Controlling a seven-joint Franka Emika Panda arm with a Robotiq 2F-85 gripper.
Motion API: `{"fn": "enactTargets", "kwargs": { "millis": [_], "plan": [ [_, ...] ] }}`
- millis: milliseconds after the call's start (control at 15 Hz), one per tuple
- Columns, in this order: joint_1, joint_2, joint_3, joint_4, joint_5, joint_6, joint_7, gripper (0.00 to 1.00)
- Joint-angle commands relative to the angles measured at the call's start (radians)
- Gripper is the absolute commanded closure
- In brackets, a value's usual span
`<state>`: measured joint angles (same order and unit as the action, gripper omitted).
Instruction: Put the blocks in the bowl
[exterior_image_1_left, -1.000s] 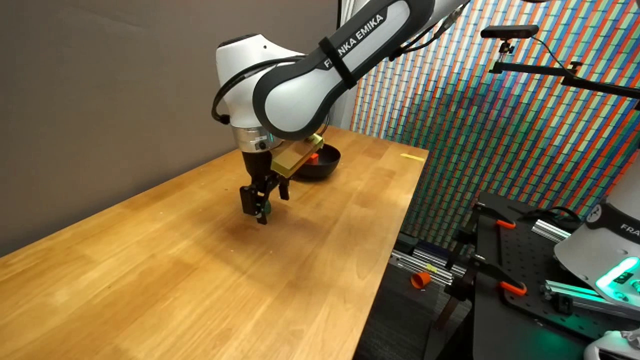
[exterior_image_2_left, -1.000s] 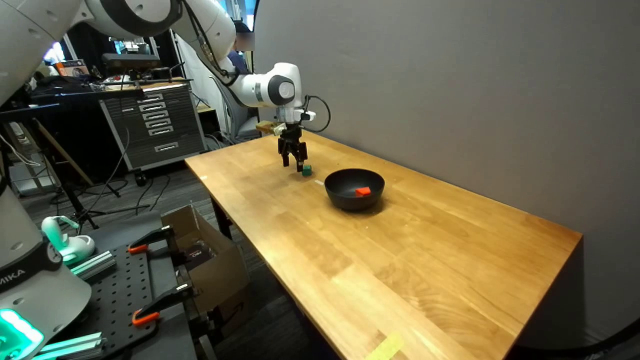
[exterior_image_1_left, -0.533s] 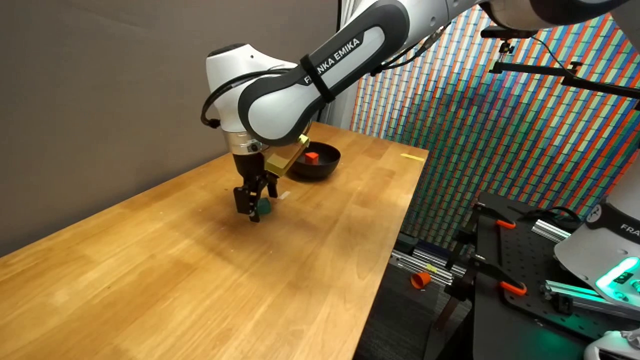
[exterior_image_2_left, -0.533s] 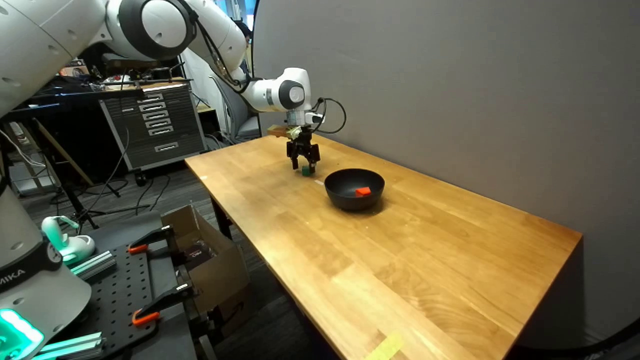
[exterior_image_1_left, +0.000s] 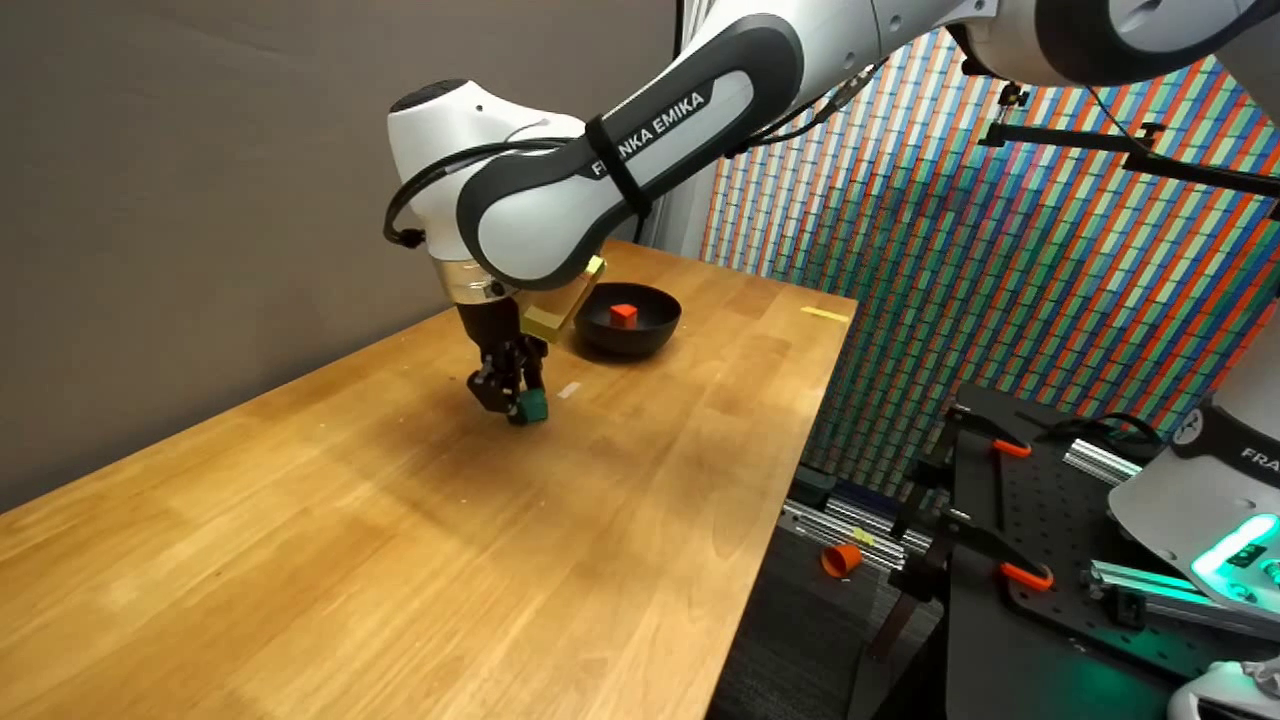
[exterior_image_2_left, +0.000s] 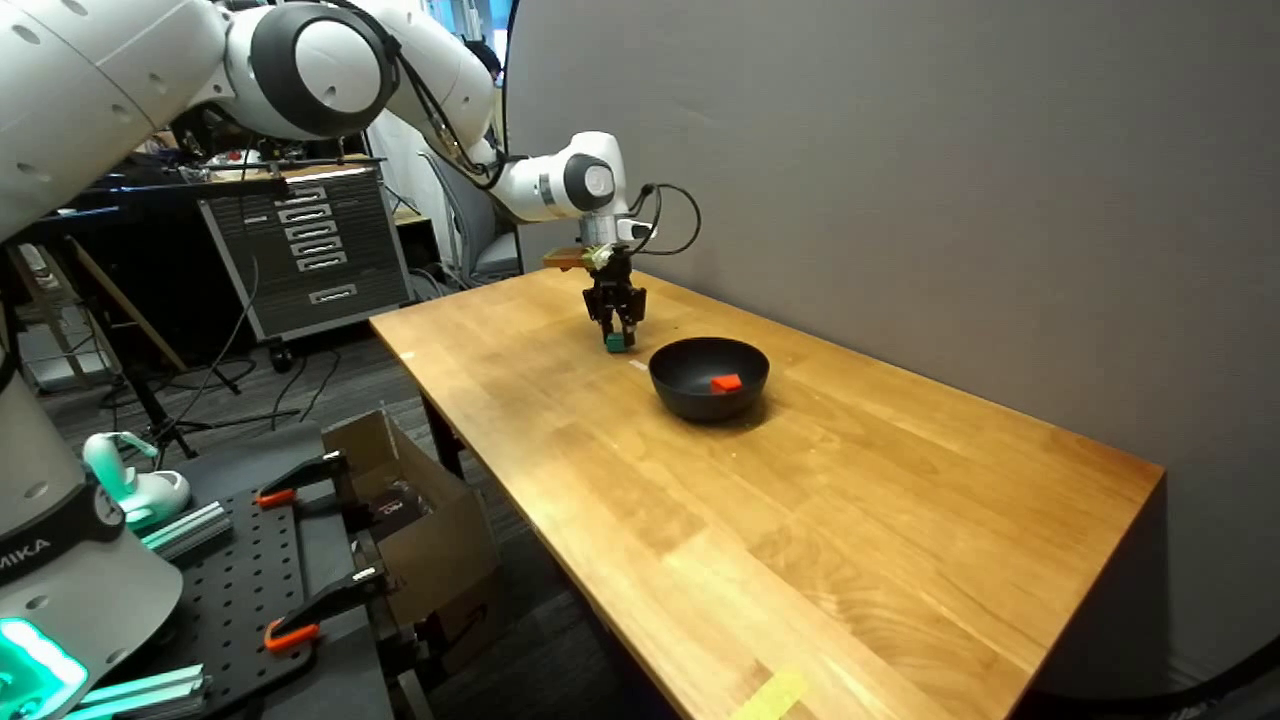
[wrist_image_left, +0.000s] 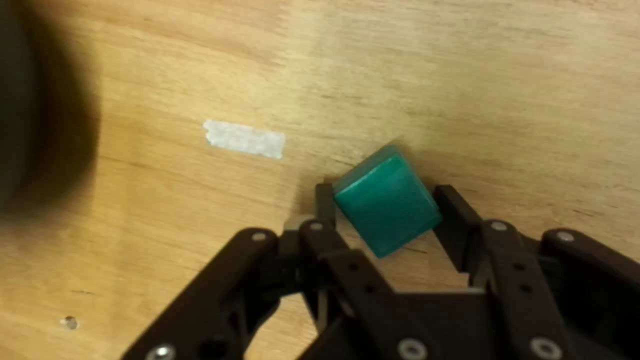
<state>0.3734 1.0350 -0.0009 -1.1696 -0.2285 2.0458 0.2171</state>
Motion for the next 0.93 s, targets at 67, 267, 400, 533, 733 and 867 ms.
{"fn": "enactTargets", "kwargs": {
  "millis": [67, 267, 400, 533, 733, 867],
  "plan": [
    [0.052, -0.086, -0.087, -0.054, -0.079, -0.006, 0.126, 0.73],
    [0.057, -0.160, -0.148, -0.115, -0.096, 0.016, 0.248, 0.73],
    [0.040, -0.209, -0.172, -0.158, -0.107, 0.022, 0.328, 0.73],
    [0.026, -0.257, -0.197, -0.216, -0.107, 0.024, 0.401, 0.73],
    [-0.016, -0.310, -0.216, -0.299, -0.103, 0.030, 0.485, 0.73],
    [-0.051, -0.329, -0.217, -0.333, -0.098, 0.036, 0.520, 0.73]
  ]
}}
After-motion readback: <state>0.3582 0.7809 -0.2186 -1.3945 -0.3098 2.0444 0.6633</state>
